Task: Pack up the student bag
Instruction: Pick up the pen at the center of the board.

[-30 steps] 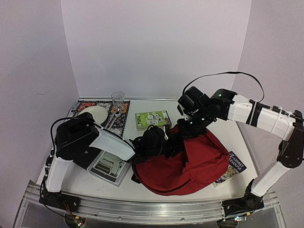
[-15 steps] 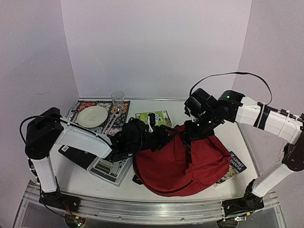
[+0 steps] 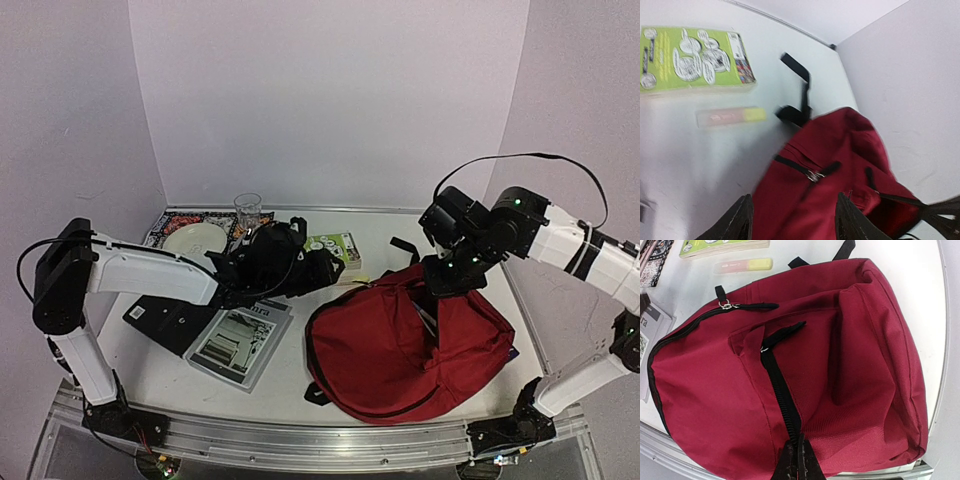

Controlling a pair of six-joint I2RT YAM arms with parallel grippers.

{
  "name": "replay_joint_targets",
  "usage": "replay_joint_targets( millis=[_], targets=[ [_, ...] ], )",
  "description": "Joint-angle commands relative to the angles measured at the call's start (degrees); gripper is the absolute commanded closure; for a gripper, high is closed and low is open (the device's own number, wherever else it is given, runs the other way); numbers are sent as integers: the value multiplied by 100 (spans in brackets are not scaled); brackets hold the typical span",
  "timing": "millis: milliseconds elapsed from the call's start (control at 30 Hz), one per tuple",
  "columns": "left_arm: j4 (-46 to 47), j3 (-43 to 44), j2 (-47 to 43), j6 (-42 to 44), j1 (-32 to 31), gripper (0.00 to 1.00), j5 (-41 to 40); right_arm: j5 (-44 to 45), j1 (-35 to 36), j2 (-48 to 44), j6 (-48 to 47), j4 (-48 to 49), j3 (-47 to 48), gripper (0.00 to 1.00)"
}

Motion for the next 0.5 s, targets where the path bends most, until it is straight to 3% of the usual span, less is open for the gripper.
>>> replay_joint_targets(
  millis=[0, 233, 467],
  targets=[
    [-1532, 848, 352, 884, 94, 42, -485, 350, -37, -184, 145, -460, -15, 100],
    [-2260, 1740, 1227, 1231, 278, 36, -501, 406, -47, -218, 209, -519, -45, 100],
    [-2397, 2508, 2026, 1456, 360, 29, -487, 533, -55, -342, 405, -770, -111, 100]
  ],
)
